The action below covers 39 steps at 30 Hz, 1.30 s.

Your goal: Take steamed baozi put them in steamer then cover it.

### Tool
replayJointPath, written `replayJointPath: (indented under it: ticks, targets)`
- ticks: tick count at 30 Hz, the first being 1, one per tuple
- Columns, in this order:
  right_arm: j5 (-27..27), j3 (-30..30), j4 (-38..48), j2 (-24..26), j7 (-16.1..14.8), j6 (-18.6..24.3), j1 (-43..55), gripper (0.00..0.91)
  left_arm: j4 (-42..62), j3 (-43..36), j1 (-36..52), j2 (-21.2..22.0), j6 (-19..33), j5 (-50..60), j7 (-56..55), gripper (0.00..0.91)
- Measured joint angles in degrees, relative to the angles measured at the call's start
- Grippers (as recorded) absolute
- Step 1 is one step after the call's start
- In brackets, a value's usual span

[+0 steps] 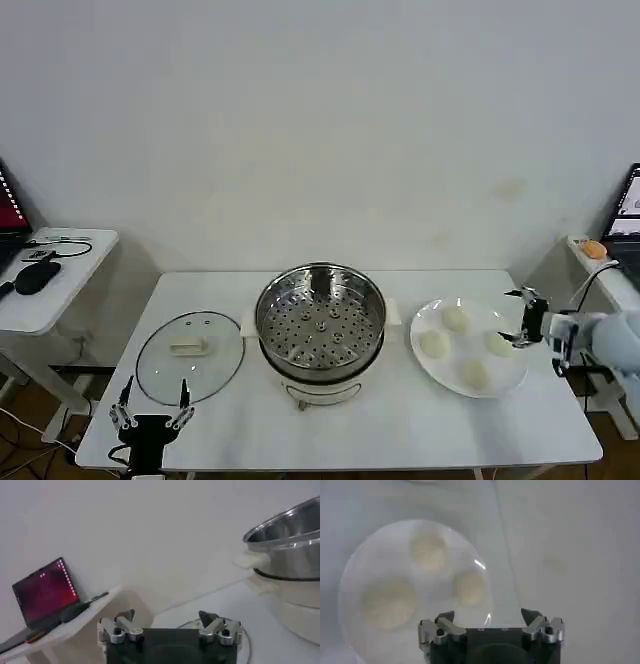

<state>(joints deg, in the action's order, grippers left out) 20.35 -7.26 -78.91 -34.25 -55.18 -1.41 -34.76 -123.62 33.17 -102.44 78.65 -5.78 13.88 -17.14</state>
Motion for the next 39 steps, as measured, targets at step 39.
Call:
replayJointPath:
  ticks: [39]
  targets:
    - [11.7, 27.4, 38.2, -23.4, -3.5, 6.7, 28.5, 0.907, -0.3, 1.6, -0.9, 2.0, 1.2, 1.5, -0.5, 0.907]
